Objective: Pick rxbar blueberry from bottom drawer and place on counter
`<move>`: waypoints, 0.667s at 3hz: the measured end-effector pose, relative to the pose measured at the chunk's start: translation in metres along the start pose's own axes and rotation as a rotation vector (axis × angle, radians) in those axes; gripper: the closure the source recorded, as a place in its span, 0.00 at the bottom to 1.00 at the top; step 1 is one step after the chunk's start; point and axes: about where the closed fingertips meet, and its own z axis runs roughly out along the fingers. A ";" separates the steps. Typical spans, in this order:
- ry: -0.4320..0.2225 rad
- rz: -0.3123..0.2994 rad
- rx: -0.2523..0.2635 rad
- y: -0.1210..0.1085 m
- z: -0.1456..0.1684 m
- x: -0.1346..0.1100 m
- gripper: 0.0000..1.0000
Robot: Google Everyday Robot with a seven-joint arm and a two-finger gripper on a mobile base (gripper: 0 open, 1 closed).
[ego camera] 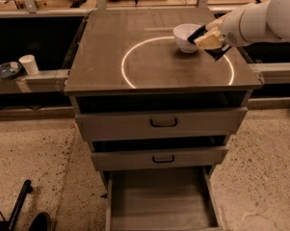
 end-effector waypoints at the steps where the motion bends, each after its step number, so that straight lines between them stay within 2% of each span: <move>1: 0.072 0.062 0.048 -0.020 -0.003 0.023 1.00; 2: 0.112 0.110 0.065 -0.030 -0.005 0.043 0.81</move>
Offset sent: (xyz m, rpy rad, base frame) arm 0.0049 -0.0770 -0.0257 0.0282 0.1104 -0.2191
